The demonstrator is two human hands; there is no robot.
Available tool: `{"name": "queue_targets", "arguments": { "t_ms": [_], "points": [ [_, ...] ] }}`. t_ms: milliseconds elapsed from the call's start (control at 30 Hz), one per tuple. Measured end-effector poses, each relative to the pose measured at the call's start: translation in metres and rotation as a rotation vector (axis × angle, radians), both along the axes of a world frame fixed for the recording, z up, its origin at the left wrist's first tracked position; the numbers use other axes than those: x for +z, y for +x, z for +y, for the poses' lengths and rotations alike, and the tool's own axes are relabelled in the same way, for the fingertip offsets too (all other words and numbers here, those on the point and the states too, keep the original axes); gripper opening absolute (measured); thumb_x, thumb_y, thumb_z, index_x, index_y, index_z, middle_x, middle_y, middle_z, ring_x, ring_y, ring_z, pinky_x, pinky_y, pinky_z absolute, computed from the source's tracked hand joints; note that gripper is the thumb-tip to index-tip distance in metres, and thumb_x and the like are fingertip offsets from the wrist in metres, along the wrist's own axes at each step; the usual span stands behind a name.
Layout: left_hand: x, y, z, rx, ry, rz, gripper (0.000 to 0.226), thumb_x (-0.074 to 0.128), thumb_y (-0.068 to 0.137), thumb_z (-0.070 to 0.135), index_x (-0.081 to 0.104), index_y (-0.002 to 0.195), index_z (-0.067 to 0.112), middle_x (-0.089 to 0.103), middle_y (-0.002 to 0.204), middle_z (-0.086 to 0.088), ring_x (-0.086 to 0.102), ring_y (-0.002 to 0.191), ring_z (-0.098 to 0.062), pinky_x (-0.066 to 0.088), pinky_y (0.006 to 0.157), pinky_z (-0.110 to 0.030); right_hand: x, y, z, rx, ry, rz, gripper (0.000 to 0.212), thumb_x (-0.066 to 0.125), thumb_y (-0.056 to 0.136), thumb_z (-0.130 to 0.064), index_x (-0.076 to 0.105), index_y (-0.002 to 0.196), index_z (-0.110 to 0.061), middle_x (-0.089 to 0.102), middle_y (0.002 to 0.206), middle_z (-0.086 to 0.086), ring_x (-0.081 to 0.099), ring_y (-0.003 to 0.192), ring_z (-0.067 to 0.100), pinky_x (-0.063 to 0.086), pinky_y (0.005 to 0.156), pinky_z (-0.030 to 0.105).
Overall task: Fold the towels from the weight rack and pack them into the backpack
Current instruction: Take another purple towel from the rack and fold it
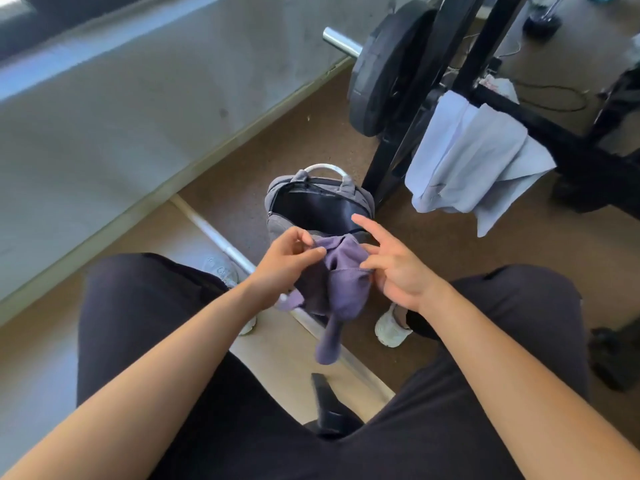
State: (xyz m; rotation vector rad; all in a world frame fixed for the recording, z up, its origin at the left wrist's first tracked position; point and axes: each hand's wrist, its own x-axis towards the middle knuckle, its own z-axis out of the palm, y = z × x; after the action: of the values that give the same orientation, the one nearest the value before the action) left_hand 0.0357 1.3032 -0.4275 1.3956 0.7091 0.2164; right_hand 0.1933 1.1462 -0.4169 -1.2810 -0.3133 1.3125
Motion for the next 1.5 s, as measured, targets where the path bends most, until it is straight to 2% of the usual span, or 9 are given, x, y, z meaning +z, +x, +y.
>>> {"name": "queue_targets", "arguments": {
  "t_ms": [100, 267, 433, 633, 800, 967, 1200, 1367, 1500],
  "points": [
    [0.002, 0.0, 0.0, -0.145, 0.023, -0.039, 0.023, 0.06, 0.099, 0.003, 0.062, 0.093, 0.025, 0.054, 0.08, -0.01, 0.046, 0.068, -0.012, 0.036, 0.058, -0.025, 0.001, -0.003, 0.003, 0.026, 0.029, -0.052, 0.056, 0.033, 0.091, 0.022, 0.064, 0.125, -0.01, 0.067, 0.125, 0.015, 0.062, 0.118, 0.026, 0.052, 0.089, 0.03],
    [-0.003, 0.003, 0.002, -0.314, 0.041, 0.036, 0.025, 0.054, 0.088, 0.014, 0.076, 0.097, 0.021, 0.069, 0.1, -0.007, 0.059, 0.095, -0.014, 0.047, 0.086, -0.029, -0.003, -0.001, 0.004, 0.005, 0.007, -0.082, 0.048, 0.034, 0.09, 0.023, 0.068, 0.11, -0.004, 0.071, 0.108, 0.013, 0.067, 0.103, 0.023, 0.057, 0.084, 0.026],
    [-0.007, 0.005, -0.002, -0.451, 0.098, 0.112, 0.028, 0.05, 0.094, -0.005, 0.073, 0.101, 0.009, 0.069, 0.093, 0.0, 0.061, 0.087, -0.011, 0.052, 0.08, -0.022, 0.0, 0.003, 0.005, 0.005, 0.001, -0.095, 0.05, 0.035, 0.092, 0.021, 0.067, 0.118, -0.006, 0.07, 0.118, 0.009, 0.068, 0.111, 0.016, 0.056, 0.086, 0.023],
    [-0.014, 0.004, -0.003, -0.475, 0.062, 0.129, 0.009, 0.061, 0.09, 0.003, 0.068, 0.088, 0.01, 0.06, 0.074, -0.001, 0.053, 0.072, -0.015, 0.044, 0.067, -0.026, -0.009, 0.01, 0.007, -0.052, -0.023, -0.175, 0.053, 0.042, 0.089, 0.02, 0.06, 0.133, -0.004, 0.061, 0.136, 0.015, 0.057, 0.13, 0.023, 0.048, 0.107, 0.034],
    [-0.019, 0.004, 0.001, -0.529, 0.074, 0.077, 0.003, 0.07, 0.096, 0.011, 0.072, 0.097, 0.013, 0.062, 0.075, -0.003, 0.058, 0.075, -0.017, 0.048, 0.075, -0.034, -0.007, 0.011, 0.006, -0.141, -0.111, -0.255, 0.049, 0.05, 0.091, 0.014, 0.06, 0.135, -0.006, 0.062, 0.132, 0.008, 0.057, 0.124, 0.017, 0.048, 0.105, 0.031],
    [-0.022, 0.005, 0.0, -0.525, 0.151, 0.054, 0.029, 0.071, 0.097, 0.017, 0.068, 0.124, 0.026, 0.052, 0.069, 0.007, 0.051, 0.067, -0.011, 0.043, 0.063, -0.025, -0.006, 0.012, 0.006, -0.2, -0.114, -0.157, 0.048, 0.053, 0.093, 0.011, 0.055, 0.139, -0.003, 0.06, 0.132, 0.014, 0.061, 0.122, 0.027, 0.052, 0.105, 0.041],
    [-0.024, 0.008, 0.001, -0.43, 0.256, 0.0, 0.028, 0.079, 0.088, 0.019, 0.066, 0.114, 0.021, 0.05, 0.066, 0.004, 0.044, 0.062, -0.014, 0.038, 0.058, -0.032, -0.002, 0.006, 0.004, -0.093, -0.052, -0.151, 0.059, 0.062, 0.09, 0.013, 0.051, 0.144, -0.007, 0.052, 0.142, 0.012, 0.057, 0.128, 0.023, 0.052, 0.105, 0.038],
    [-0.03, 0.007, 0.004, -0.402, 0.343, 0.068, 0.027, 0.083, 0.079, 0.034, 0.065, 0.083, 0.014, 0.054, 0.063, 0.006, 0.045, 0.06, -0.013, 0.039, 0.062, -0.031, 0.001, 0.008, 0.001, -0.058, -0.046, -0.349, 0.069, 0.057, 0.084, 0.019, 0.05, 0.145, -0.012, 0.05, 0.146, 0.008, 0.057, 0.128, 0.018, 0.05, 0.108, 0.036],
    [-0.03, 0.002, 0.015, -0.375, 0.413, 0.127, 0.017, 0.083, 0.082, 0.031, 0.07, 0.082, 0.021, 0.059, 0.061, 0.006, 0.049, 0.058, -0.01, 0.043, 0.064, -0.032, 0.006, 0.013, -0.003, -0.025, -0.233, -0.82, 0.051, 0.071, 0.085, 0.003, 0.062, 0.131, -0.016, 0.051, 0.131, 0.002, 0.06, 0.114, 0.014, 0.055, 0.101, 0.036]
  ]
}}
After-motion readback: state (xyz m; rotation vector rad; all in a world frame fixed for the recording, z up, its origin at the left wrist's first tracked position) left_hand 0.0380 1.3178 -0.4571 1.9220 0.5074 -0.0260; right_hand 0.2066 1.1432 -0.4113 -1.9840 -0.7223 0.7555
